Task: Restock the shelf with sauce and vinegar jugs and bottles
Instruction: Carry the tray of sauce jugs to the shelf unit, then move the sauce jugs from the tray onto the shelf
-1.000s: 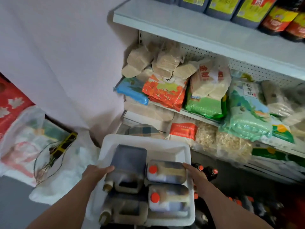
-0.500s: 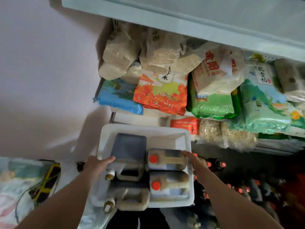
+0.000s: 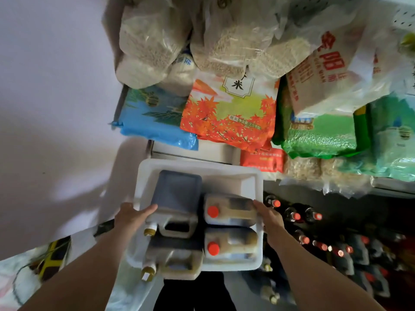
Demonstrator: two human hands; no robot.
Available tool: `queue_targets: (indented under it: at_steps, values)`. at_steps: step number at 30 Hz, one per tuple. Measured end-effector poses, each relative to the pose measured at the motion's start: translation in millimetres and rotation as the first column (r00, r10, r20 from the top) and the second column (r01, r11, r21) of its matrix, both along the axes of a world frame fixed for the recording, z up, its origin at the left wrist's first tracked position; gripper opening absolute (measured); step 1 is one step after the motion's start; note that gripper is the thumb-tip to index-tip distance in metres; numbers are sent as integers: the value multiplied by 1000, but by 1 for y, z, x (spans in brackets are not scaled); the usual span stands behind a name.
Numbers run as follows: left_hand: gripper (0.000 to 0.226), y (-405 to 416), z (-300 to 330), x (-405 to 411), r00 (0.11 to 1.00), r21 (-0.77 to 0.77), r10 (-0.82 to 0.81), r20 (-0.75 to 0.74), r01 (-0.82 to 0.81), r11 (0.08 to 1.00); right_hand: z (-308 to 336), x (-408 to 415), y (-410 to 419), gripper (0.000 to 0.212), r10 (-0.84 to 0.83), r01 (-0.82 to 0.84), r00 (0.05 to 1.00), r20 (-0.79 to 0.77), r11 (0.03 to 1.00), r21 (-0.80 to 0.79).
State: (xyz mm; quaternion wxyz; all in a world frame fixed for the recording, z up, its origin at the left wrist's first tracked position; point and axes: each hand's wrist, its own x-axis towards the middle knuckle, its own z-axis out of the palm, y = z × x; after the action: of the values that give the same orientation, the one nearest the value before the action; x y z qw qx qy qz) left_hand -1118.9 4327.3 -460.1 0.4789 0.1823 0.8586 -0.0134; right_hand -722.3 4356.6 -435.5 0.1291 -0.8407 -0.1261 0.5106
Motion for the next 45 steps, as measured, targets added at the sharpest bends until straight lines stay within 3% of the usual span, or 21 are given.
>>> queue_targets:
  at_steps: [8,16,21,25,28,33,35,40,45]
  values:
    - [102,11,2,12,996,-6,68,-50,-68,998,-20,7,11,35,-21,20,998,-59,1000,-24]
    - [103,18,21,28,993,-95,-40,-108,30,995,-11,9,22,44,9,-24,991,-133,993,-112]
    - [83,6,44,46,986,127,-35,-161,56,990,13,1,32,55,162,-179,975,-155,979,-102]
    - [75,-4,58,56,998,226,52,-46,-41,973,37,-17,34,72,376,-375,922,-90,926,32]
    - [70,-16,63,58,995,261,104,-6,-99,960,50,-36,33,73,485,-465,867,-114,870,165]
    - [84,-23,51,48,997,160,45,57,-53,986,58,-82,34,69,784,-788,606,133,569,235]
    - [90,-22,42,45,996,81,5,94,-13,997,58,-100,34,69,815,-817,560,149,514,260]
    - [100,-7,24,42,987,27,68,143,-72,997,52,-125,51,56,811,-796,578,91,537,279]
    - [86,-2,20,29,981,96,36,188,-54,994,45,-129,66,61,795,-777,605,47,577,252]
